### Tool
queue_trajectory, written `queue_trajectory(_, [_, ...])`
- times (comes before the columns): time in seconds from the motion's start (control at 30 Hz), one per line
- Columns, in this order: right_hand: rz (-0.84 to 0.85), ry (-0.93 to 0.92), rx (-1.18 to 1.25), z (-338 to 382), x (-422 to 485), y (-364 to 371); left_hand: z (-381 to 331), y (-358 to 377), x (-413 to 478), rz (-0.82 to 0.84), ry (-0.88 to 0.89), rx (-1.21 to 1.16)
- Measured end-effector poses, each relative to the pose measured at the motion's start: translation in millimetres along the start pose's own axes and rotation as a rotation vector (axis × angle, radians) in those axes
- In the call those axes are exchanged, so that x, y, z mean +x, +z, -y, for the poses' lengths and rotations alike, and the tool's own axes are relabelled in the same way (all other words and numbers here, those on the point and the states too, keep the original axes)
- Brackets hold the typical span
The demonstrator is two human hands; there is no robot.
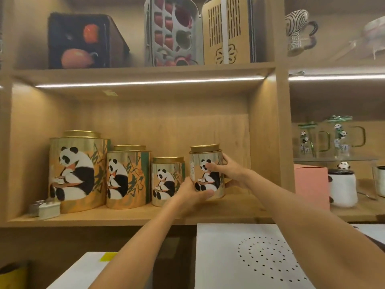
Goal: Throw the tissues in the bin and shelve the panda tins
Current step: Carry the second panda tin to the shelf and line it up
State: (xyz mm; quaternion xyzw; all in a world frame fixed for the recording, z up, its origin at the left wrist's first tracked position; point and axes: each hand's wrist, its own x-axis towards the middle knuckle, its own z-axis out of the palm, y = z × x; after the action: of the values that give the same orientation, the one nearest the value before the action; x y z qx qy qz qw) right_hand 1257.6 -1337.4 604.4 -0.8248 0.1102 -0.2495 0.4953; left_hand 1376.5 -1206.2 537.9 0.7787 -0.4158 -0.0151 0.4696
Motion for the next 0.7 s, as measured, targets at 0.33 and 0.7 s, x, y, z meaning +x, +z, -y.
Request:
queue_trajectory(0.33, [0.015,0.043,0.021,-50,30,13,22,11,10,-0.007,-0.013,0.362])
queue_trajectory(0.7, [-0.017,0.024,-0.104,-98,24,18,41,22,9,-0.200,0.042,0.487])
